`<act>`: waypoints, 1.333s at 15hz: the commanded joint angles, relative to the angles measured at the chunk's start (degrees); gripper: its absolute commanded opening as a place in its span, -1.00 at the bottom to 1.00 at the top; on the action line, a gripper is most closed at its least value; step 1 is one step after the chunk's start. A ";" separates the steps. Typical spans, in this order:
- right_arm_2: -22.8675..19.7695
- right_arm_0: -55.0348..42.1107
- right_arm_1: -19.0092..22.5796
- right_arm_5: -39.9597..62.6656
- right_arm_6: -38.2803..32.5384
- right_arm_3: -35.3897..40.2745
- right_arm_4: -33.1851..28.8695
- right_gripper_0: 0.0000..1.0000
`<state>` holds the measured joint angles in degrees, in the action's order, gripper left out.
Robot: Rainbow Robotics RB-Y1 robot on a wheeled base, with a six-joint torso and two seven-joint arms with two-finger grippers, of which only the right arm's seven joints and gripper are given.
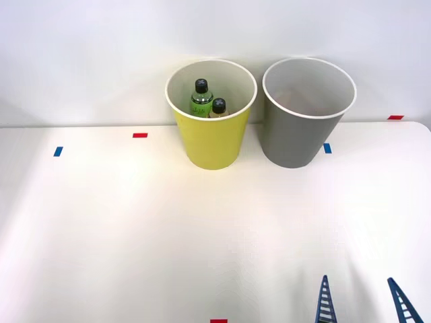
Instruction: Put cans in the gray bin, plastic bottles in the light green bin
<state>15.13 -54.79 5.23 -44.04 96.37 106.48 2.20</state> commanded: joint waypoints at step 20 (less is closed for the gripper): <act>-0.80 -0.14 1.01 0.27 0.13 0.04 0.70 1.00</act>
<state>14.33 -54.93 6.23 -43.78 96.50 106.51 2.89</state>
